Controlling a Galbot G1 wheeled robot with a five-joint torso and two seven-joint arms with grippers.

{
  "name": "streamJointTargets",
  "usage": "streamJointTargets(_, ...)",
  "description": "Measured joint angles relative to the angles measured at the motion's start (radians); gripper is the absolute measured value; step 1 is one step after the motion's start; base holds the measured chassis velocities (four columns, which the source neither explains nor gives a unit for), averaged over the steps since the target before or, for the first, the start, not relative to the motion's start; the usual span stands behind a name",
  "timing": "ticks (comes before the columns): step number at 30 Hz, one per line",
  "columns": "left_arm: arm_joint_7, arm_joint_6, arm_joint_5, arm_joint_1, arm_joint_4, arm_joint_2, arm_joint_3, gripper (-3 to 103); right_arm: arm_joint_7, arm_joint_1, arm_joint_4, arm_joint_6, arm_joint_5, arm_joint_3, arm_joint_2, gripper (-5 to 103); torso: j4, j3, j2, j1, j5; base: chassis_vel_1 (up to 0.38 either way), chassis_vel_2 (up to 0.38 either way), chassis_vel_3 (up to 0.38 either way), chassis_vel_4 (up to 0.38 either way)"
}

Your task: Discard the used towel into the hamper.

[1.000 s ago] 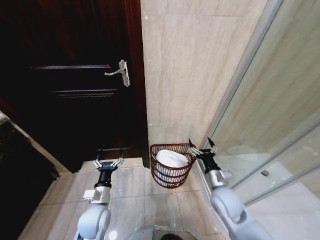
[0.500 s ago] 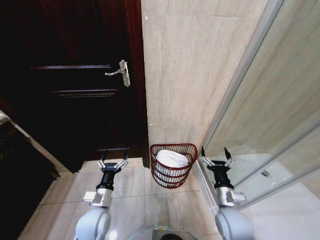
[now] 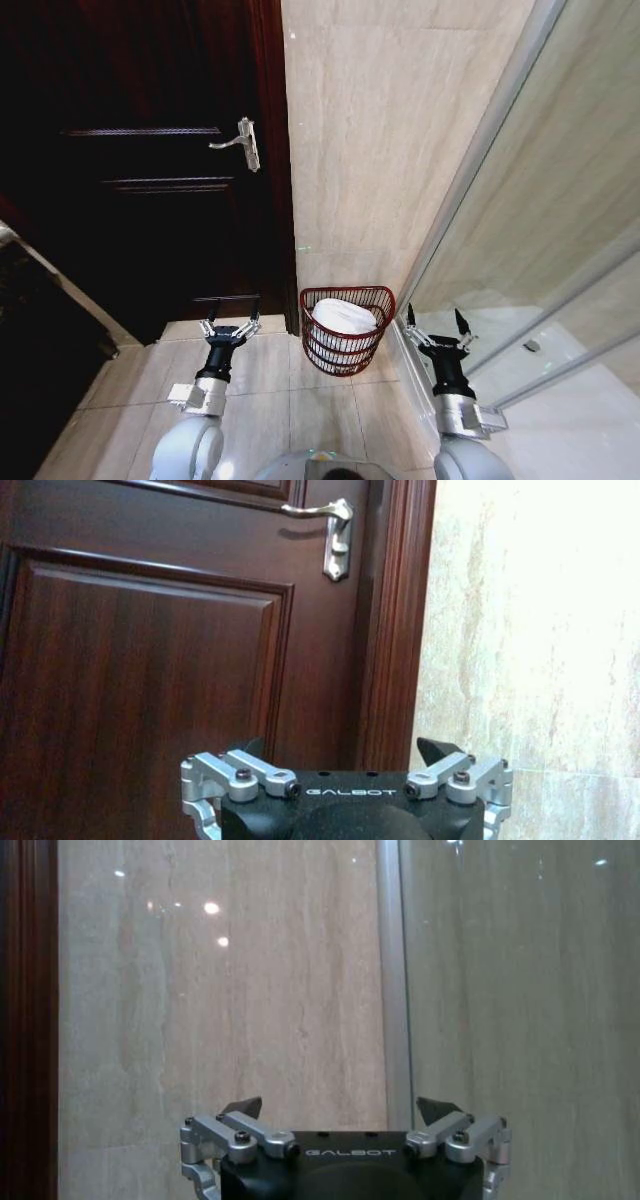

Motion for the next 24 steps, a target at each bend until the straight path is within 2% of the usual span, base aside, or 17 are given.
streamJointTargets(10,0.001,-0.024,-0.003,0.006,0.021,0.011,-0.009,100,0.017,0.000,-0.017,0.012,-0.012,-0.015,0.017,100,0.0000,-0.029,-0.047,-0.019,0.0000,0.000,0.000,0.000,0.000)
streamJointTargets(24,0.001,-0.025,-0.008,-0.006,0.038,0.022,-0.004,100,0.037,-0.007,-0.029,0.021,-0.015,-0.036,0.018,100,0.0000,-0.066,-0.103,-0.038,0.0000,0.000,0.000,0.000,0.000)
